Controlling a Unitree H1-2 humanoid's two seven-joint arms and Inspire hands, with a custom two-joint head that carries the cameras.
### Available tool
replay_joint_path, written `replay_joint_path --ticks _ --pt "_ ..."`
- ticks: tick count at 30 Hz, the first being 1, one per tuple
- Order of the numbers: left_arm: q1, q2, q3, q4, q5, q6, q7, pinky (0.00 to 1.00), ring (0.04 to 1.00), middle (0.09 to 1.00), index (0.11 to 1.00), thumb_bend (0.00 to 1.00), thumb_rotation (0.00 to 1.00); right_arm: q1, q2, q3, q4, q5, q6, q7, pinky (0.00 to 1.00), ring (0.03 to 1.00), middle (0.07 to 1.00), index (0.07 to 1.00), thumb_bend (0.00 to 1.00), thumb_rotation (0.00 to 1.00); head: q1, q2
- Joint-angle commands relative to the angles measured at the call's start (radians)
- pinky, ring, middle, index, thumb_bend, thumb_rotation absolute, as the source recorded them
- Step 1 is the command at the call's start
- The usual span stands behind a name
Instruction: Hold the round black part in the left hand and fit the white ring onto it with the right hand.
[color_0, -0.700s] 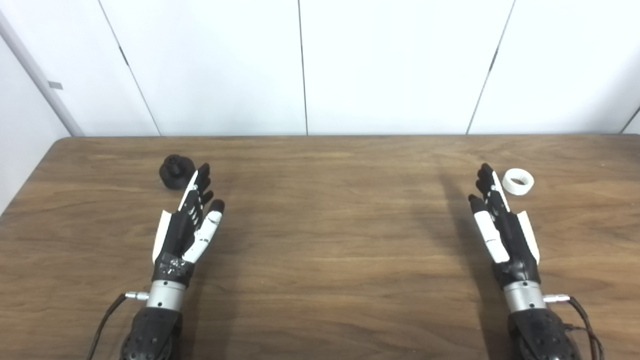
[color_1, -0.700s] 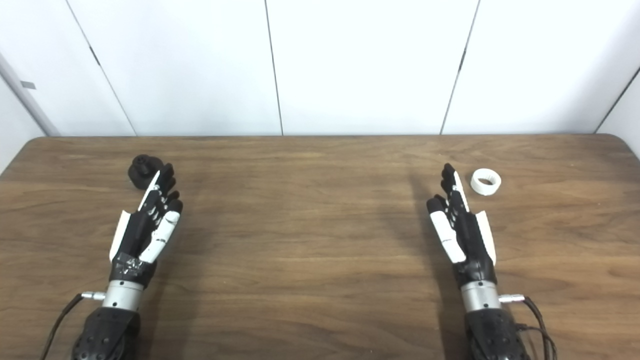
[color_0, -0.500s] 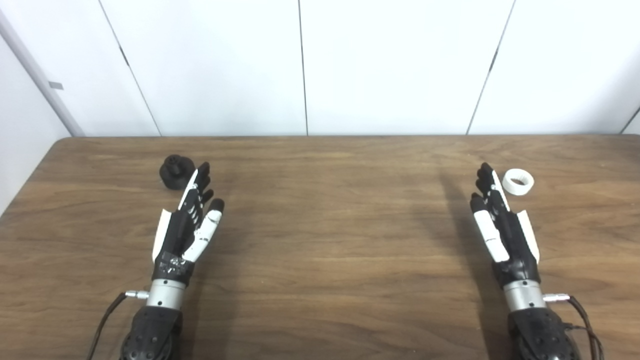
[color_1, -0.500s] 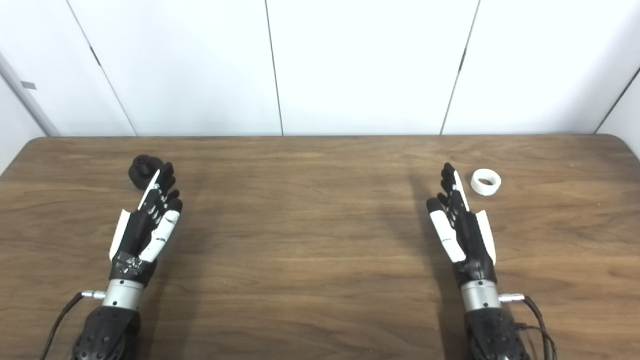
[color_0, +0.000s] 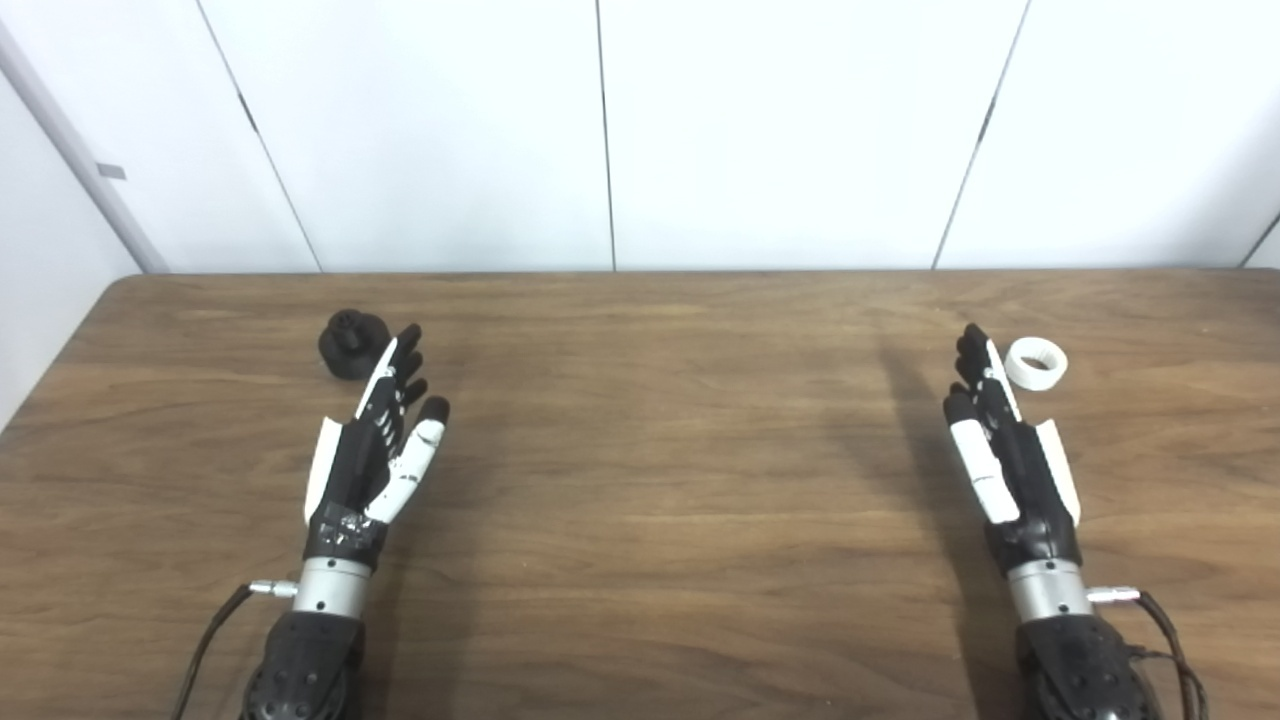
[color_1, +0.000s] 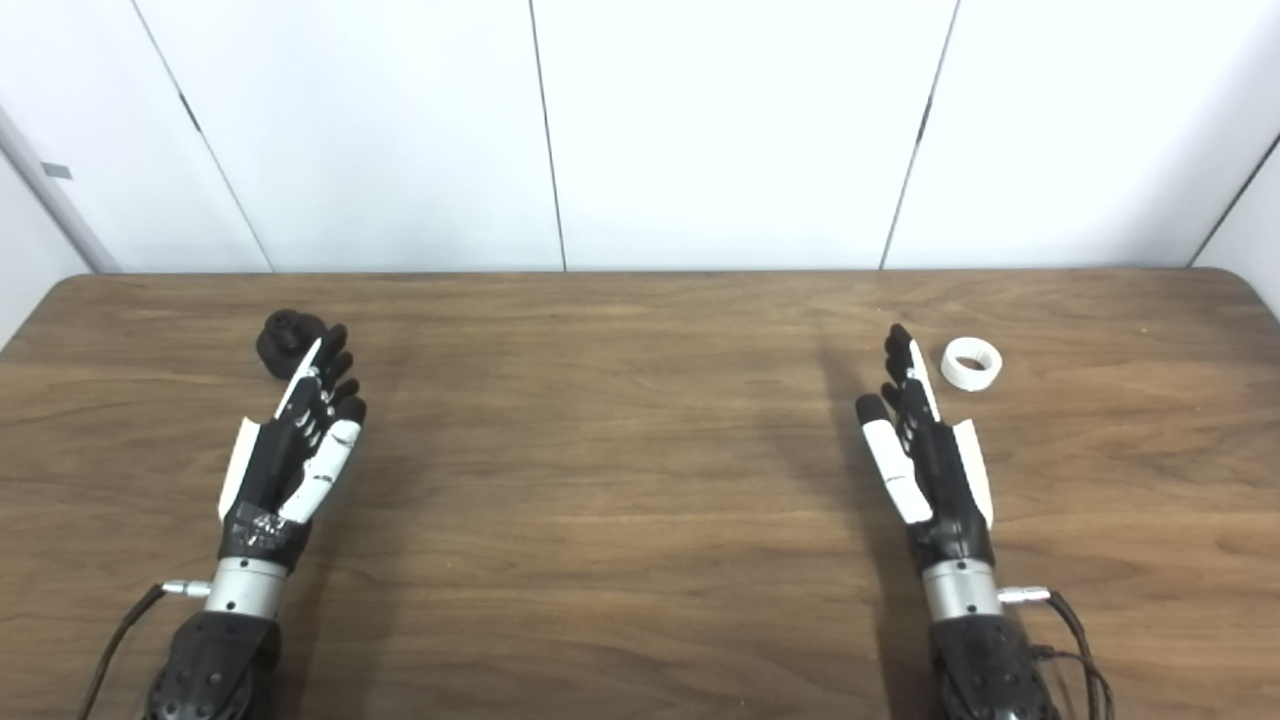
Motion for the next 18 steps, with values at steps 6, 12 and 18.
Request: replay_joint_path --ticks 6,12,18 --pt "0.042 -0.014 -0.023 0.065 0.136 -0.114 0.088 0.85 0.927 0.95 0.902 0.65 0.21 0.032 -0.014 0.002 0.086 0.013 -0.07 0.008 0.98 1.0 0.999 0.993 0.39 0.88 0.047 -0.019" --pt "-0.002 0.028 -0.052 0.081 0.292 -0.142 0.229 0.84 0.894 0.91 0.865 0.72 0.13 0.029 -0.019 -0.006 0.103 0.041 -0.063 0.02 0.99 1.0 1.0 0.998 0.37 0.88 0.075 -0.044" --pt "-0.063 0.102 -0.114 0.133 0.476 -0.142 0.45 0.84 0.888 0.898 0.864 0.71 0.15 0.026 -0.034 -0.007 0.123 0.046 -0.087 0.027 1.0 1.0 1.0 0.997 0.35 0.85 0.126 -0.064"
